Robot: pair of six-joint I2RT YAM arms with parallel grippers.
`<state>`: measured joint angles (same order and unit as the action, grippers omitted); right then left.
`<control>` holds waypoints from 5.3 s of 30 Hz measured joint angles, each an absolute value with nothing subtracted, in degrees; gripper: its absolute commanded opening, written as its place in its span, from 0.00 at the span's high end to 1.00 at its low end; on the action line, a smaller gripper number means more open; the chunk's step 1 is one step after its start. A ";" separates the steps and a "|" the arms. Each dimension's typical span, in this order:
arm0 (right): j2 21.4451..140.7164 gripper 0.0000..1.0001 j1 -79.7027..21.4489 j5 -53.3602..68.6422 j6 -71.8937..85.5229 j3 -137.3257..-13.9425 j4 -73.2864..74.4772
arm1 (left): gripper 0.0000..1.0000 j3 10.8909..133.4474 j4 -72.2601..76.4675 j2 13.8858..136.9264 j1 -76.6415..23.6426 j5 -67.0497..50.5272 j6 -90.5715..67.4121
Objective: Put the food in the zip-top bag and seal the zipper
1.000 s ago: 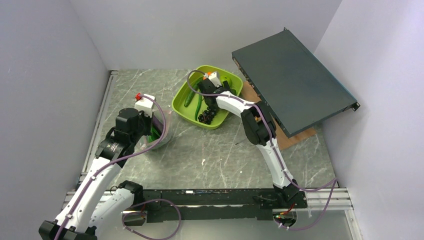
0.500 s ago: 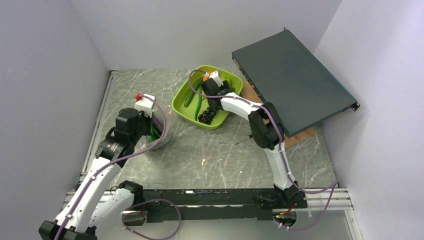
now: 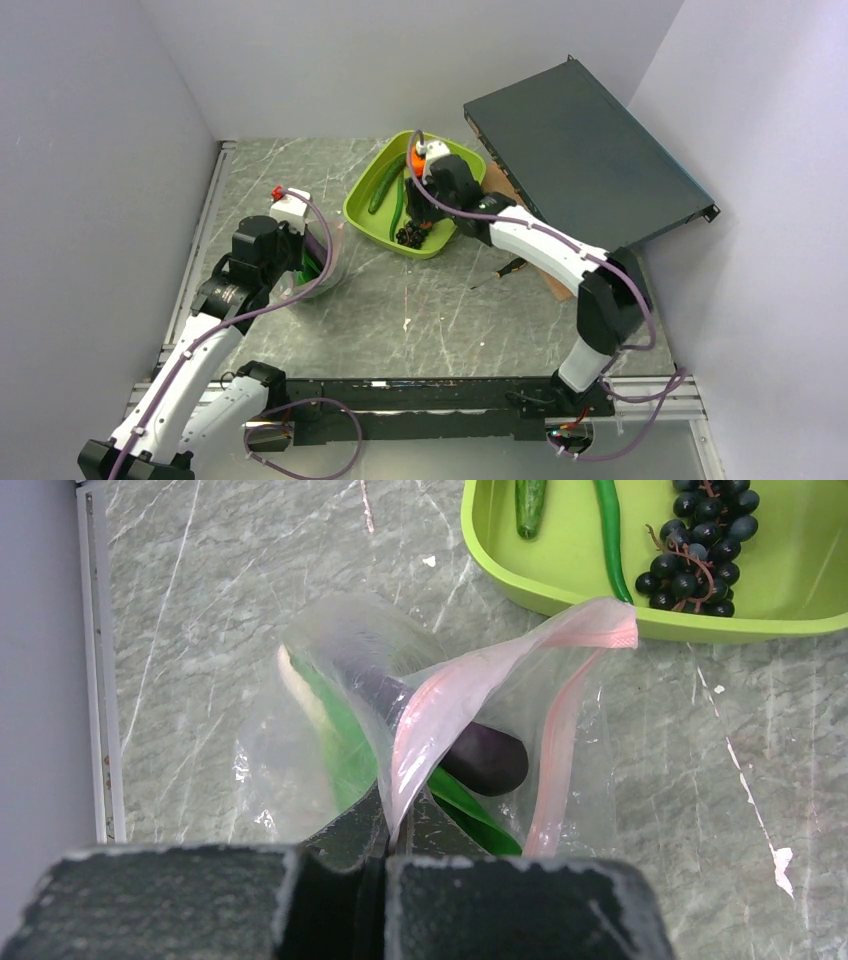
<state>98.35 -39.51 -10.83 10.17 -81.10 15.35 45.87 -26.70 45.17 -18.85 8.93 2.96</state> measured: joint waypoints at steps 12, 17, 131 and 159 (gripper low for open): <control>92.09 1.00 -48.88 25.28 19.84 -66.15 6.70 | 1.00 45.87 -26.72 45.10 -18.85 8.93 2.96; 91.81 1.00 -55.37 25.89 20.18 -68.23 5.89 | 1.00 45.87 -26.72 44.84 -18.85 8.93 2.96; 84.42 0.34 -55.94 -17.76 14.37 -56.93 -0.19 | 1.00 45.87 -26.81 44.58 -18.85 9.91 2.96; 127.50 0.22 -43.16 -46.44 -18.50 -100.12 3.51 | 1.00 45.87 -26.79 44.88 -18.85 9.87 2.96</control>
<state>127.50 -43.16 -46.44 -18.50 -100.12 3.51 45.87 -26.79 44.88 -18.85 9.87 2.96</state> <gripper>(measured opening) 0.784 0.013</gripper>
